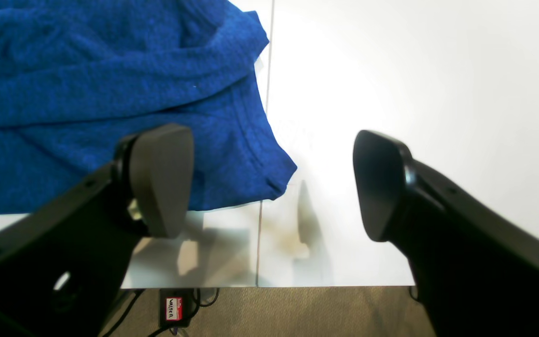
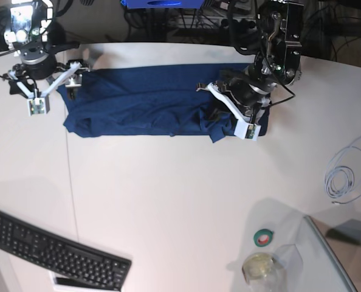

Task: Layout the t-shirt on the table in an organized manner, then fold the t-shirt properly
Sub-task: 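Fold the collar end over toward the shirt middle with the left gripper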

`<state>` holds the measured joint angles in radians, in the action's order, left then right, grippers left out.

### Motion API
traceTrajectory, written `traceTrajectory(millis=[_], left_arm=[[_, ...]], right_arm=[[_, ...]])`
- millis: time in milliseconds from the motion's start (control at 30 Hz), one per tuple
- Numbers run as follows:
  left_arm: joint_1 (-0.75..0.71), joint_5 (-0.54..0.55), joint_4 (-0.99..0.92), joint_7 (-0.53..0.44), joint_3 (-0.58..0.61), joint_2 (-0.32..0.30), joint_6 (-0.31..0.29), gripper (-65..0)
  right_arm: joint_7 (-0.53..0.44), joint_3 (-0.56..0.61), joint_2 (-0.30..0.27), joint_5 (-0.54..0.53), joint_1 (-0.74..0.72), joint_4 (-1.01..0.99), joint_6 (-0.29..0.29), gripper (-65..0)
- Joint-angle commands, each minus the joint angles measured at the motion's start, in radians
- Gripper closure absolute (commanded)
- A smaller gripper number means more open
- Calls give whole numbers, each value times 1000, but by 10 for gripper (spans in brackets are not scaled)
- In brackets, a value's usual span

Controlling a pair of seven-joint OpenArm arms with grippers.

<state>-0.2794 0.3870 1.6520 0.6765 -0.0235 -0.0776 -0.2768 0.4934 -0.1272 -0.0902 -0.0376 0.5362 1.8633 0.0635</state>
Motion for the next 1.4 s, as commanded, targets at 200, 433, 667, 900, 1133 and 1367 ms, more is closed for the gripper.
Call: traceTrajectory(millis=[200, 433, 667, 900, 1133, 1367], left_arm=[[10, 13, 10, -18, 6, -1, -5, 0], [15, 11, -13, -16, 7, -1, -5, 0], [15, 11, -13, 13, 7, -3, -5, 0], [15, 11, -13, 13, 7, -1, -5, -109], [29, 11, -11, 13, 76, 3, -5, -314], [67, 14, -23, 13, 238, 6, -5, -314]], right_arm=[[-22, -4, -4, 2, -1, 17, 2, -497], [-22, -4, -4, 2, -5, 17, 2, -497], [-22, -4, -4, 2, 0, 17, 2, -497], [-22, -4, -4, 2, 2, 19, 2, -497], [-22, 1, -4, 2, 2, 19, 2, -497], [-22, 1, -3, 2, 2, 19, 2, -497]])
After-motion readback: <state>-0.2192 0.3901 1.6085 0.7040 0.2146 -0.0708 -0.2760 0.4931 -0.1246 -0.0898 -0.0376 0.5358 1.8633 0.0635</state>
